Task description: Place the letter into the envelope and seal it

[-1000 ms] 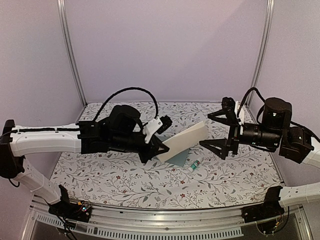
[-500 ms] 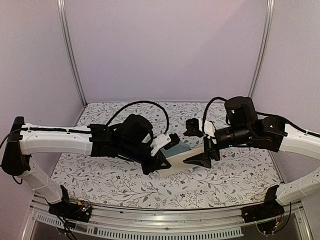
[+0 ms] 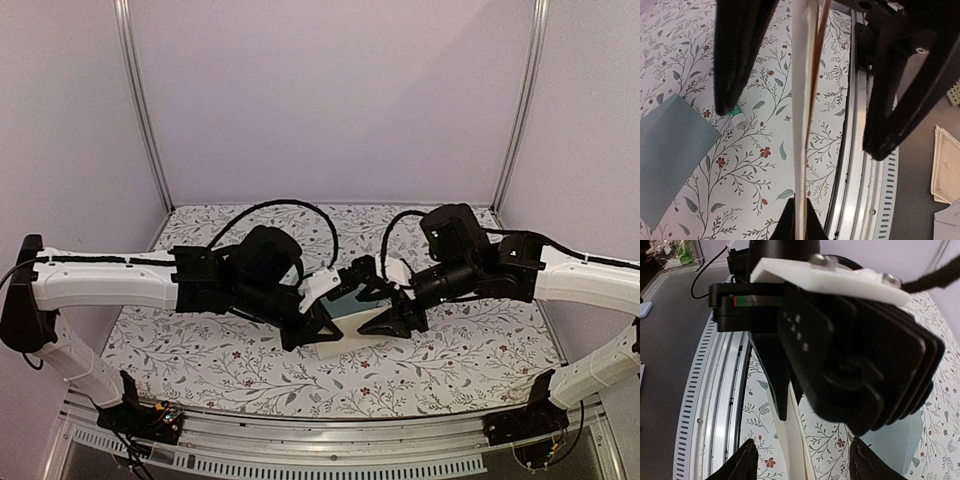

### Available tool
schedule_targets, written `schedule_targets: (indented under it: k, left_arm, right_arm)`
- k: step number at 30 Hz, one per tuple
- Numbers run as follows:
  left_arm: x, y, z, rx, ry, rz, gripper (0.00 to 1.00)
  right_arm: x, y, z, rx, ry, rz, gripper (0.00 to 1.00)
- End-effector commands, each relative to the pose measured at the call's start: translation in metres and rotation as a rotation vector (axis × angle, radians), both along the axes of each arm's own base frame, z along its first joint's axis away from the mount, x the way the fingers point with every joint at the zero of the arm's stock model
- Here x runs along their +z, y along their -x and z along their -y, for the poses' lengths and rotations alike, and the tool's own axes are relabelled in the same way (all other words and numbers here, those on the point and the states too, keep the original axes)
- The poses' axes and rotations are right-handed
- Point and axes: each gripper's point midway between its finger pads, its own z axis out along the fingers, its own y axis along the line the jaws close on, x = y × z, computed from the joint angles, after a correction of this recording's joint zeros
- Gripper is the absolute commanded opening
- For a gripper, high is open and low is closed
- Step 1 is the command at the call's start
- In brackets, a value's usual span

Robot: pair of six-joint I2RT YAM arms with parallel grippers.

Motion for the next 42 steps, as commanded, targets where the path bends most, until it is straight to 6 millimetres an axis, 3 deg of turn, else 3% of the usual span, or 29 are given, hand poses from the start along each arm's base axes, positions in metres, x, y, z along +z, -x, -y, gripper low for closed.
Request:
schedule_targets:
  k: [1, 13, 19, 25, 28, 32, 35, 38, 42]
  left_arm:
    - [0.021, 0.01, 0.001, -0.041, 0.056, 0.022, 0.05]
    - [0.026, 0.003, -0.004, -0.008, 0.06, 0.069, 0.07]
    - [0.035, -0.009, -0.008, 0.045, 0.077, 0.113, 0.05]
    - [0.054, -0.017, -0.016, 0.078, 0.145, 0.146, 0.07]
    - [0.067, -0.022, -0.021, 0.11, 0.186, 0.169, 0.15]
    - [0.085, -0.034, -0.037, 0.19, 0.252, 0.211, 0.6]
    - [0.114, -0.037, -0.057, 0.231, 0.376, 0.255, 0.85]
    - [0.141, -0.035, -0.078, 0.247, 0.518, 0.28, 0.98]
    - [0.159, -0.031, -0.104, 0.209, 0.674, 0.242, 1.0]
  right_arm:
    - [-0.017, 0.004, -0.002, 0.007, 0.043, -0.053, 0.56]
    - [-0.034, 0.004, -0.006, 0.022, 0.091, -0.084, 0.0]
    - [-0.042, 0.006, -0.006, 0.021, 0.073, -0.103, 0.0]
    - [-0.034, 0.013, -0.006, 0.018, -0.022, -0.117, 0.0]
    - [-0.034, 0.014, -0.005, 0.007, -0.047, -0.132, 0.0]
    - [-0.036, 0.004, -0.005, -0.063, -0.064, -0.129, 0.0]
    - [-0.023, -0.006, -0.004, -0.13, -0.114, -0.109, 0.0]
    - [0.001, -0.012, -0.002, -0.186, -0.21, -0.087, 0.0]
    - [0.04, -0.01, 0.011, -0.234, -0.387, -0.076, 0.0]
